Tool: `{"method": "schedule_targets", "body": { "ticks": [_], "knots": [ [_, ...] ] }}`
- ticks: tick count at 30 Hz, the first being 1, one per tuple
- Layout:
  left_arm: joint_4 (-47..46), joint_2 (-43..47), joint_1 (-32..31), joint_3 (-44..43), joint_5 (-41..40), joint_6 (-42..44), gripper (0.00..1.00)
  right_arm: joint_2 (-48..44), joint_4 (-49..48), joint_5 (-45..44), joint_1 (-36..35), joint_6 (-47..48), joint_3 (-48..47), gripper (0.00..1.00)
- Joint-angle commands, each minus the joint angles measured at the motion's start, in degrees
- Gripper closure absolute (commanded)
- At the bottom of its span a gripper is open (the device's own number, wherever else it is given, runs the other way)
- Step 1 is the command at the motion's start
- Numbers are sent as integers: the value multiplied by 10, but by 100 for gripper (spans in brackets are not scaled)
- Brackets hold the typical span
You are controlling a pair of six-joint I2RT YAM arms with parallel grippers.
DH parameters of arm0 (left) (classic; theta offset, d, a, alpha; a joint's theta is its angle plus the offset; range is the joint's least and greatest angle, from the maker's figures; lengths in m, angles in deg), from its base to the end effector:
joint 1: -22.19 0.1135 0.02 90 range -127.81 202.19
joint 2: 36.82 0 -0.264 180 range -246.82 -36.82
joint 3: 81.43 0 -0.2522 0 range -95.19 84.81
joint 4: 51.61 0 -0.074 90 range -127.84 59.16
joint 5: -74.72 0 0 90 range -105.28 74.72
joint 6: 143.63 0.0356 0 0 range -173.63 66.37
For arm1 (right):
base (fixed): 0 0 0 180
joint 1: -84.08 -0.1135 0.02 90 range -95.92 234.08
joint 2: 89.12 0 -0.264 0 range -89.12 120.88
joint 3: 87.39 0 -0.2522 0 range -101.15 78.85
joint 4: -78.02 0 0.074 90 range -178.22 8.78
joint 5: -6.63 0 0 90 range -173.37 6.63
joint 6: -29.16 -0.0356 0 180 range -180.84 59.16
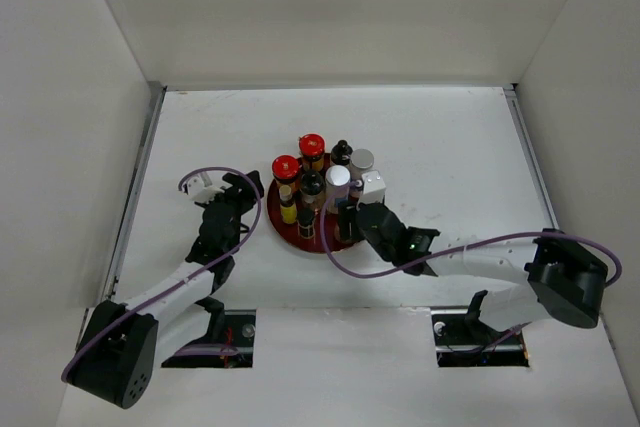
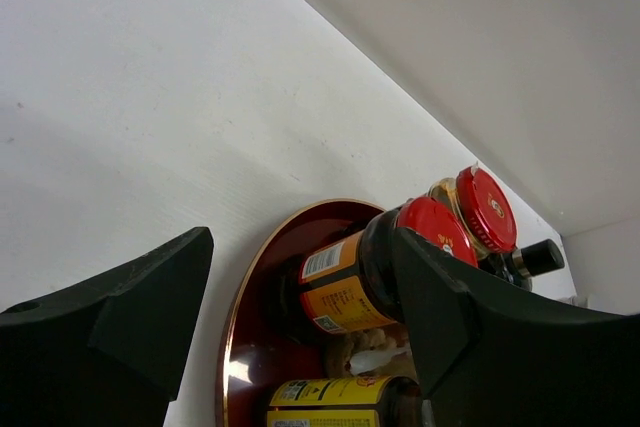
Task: Organize the condiment bottles
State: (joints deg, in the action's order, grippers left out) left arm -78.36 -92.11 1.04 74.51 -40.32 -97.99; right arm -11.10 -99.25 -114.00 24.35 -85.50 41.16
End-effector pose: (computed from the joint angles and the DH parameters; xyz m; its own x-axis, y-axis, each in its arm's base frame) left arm 0.1838 -0.0550 0.1915 -0.0055 -0.6771 -0.7359 -0.0986 0.7327 -0.6734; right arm 0.1578 0.2344 0.2077 -0.4408 -0.0430 -0.8966 -0.3689 0.9193 0.1373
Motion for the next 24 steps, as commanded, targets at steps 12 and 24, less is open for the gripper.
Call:
{"method": "schedule_targets", "body": {
  "ticks": [12,24],
  "knots": [
    [106,91,-4,-79,-53,8,16,-176,-180,-38,51,50,59,11],
    [332,-41,-18,-273,-41,29,16,-248,-145,-65,199,-78,132,45]
  ]
}}
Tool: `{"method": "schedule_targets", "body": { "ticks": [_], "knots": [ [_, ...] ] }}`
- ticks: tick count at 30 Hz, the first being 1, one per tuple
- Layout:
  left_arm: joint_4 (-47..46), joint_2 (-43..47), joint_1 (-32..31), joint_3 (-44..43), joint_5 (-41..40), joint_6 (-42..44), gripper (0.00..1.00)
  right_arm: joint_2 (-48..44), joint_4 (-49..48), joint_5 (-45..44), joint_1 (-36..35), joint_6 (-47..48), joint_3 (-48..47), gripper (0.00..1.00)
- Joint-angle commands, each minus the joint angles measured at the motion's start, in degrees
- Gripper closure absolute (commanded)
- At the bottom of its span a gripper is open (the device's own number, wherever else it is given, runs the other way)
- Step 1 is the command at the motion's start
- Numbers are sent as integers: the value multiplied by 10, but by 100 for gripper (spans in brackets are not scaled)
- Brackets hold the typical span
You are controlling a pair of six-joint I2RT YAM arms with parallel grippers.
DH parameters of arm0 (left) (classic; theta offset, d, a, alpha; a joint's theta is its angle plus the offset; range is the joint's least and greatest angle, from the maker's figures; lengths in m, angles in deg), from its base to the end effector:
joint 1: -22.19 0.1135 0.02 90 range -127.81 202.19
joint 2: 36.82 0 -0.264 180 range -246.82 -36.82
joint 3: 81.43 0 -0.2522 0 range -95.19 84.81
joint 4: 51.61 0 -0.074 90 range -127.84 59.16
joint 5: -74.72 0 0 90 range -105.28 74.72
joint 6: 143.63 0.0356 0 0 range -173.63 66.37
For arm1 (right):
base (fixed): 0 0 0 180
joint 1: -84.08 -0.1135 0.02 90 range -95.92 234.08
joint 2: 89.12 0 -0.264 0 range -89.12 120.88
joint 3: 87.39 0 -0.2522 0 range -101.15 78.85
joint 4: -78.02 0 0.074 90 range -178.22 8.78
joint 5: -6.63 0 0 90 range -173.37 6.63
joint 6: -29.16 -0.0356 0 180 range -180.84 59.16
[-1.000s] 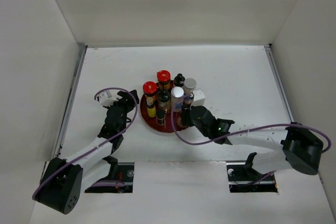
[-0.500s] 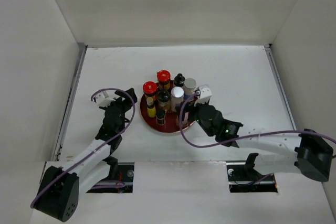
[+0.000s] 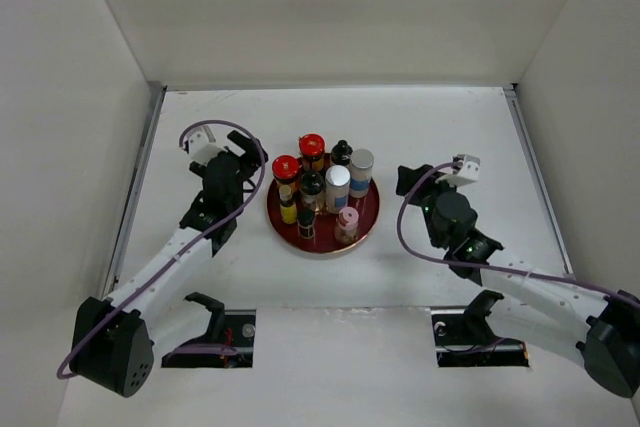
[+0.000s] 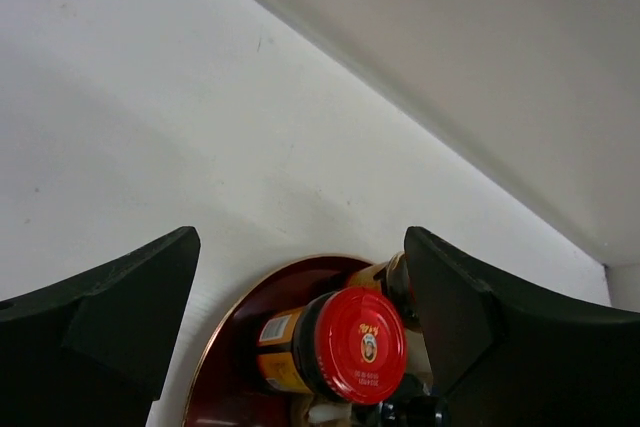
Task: Organize the condiment bottles
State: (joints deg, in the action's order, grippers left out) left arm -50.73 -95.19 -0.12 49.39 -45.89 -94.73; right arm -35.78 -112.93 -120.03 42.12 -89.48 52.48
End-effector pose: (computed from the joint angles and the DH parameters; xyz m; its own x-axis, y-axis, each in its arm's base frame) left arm 0.2229 -0.0719 0.2797 -0.0318 -0.5985 -0.8005 -0.2097 0.7871 -0.5802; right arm 0.1707 0.1249 0.2636 -0.0702 0.4540 -0.8883 -0.0673 0.8863 0.4583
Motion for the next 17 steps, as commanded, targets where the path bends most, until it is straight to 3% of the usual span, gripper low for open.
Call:
{"method": "schedule_targets", "body": {
  "ticks": [1,3,7,17],
  "knots": [
    [58,-16,-9,-26,26,-10,14,3,-9,1,28,-42,23,35],
    [59,-23,-9,-37,49,-17,2,12,-10,17,35,-57,27,21],
    [60,-23,-9,-47,61,-20,0,27,-27,44,33,-62,31,12],
    [69,8,-31,-62,42,10,0,25,-34,50,34,-59,35,9]
  ]
}}
